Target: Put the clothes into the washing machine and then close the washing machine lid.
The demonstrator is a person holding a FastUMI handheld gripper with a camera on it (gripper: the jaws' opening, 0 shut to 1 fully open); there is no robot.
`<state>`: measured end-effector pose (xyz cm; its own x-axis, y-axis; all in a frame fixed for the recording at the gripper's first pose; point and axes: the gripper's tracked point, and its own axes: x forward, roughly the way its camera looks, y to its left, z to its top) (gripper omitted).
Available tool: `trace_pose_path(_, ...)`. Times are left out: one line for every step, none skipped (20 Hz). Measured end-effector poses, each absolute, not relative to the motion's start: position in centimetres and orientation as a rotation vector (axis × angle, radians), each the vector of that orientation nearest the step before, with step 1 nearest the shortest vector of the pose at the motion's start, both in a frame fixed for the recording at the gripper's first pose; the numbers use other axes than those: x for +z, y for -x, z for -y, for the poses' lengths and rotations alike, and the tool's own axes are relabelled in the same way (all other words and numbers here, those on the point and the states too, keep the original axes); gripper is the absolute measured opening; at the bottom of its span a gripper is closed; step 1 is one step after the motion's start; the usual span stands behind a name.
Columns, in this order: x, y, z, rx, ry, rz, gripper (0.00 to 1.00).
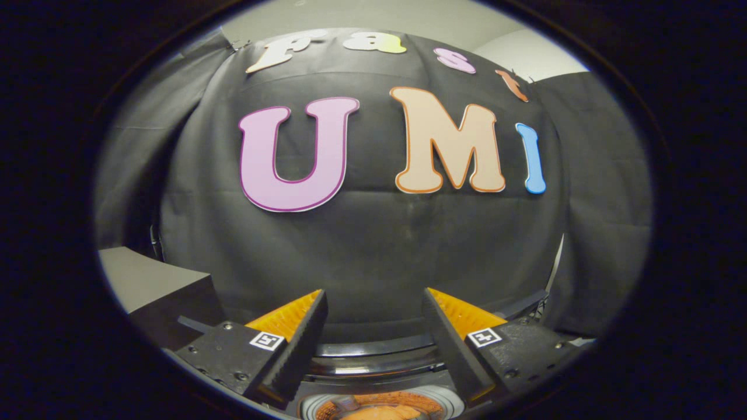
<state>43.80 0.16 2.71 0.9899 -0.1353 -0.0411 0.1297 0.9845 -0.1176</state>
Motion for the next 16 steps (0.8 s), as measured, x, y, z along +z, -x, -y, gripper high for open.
trace_pose_path(2.6, -43.6, -0.1, -0.134, 0.117, -0.051, 0.98)
trace_pose_path(2.7, -43.4, -0.1, -0.137, 0.115, -0.048, 0.98)
trace_pose_path(2.5, -43.1, -0.1, -0.138, 0.117, -0.049, 0.98)
trace_pose_path(2.4, -42.7, 0.0, -0.141, 0.115, -0.047, 0.98)
trace_pose_path(2.1, -42.2, 0.0, -0.146, 0.115, -0.045, 0.98)
trace_pose_path(1.7, -41.4, 0.1, -0.155, 0.116, -0.059, 0.98)
trace_pose_path(1.0, -40.5, 0.2, -0.163, 0.122, -0.076, 0.98)
trace_pose_path(0.1, -39.8, 0.3, -0.162, 0.122, -0.103, 0.98)
trace_pose_path(-0.9, -39.0, 0.4, -0.16, 0.124, -0.13, 0.98)
trace_pose_path(-2.4, -38.1, 0.6, -0.161, 0.128, -0.17, 0.97)
trace_pose_path(-3.8, -37.1, 1.0, -0.167, 0.129, -0.191, 0.98)
trace_pose_path(-4.6, -36.3, 1.1, -0.168, 0.132, -0.196, 0.98)
trace_pose_path(-4.8, -35.6, 1.2, -0.171, 0.133, -0.189, 0.98)
trace_pose_path(-5.1, -35.1, 1.3, -0.169, 0.133, -0.187, 0.98)
trace_pose_path(-5.5, -34.5, 1.4, -0.169, 0.132, -0.197, 0.98)
trace_pose_path(-5.6, -34.0, 1.5, -0.174, 0.13, -0.203, 0.98)
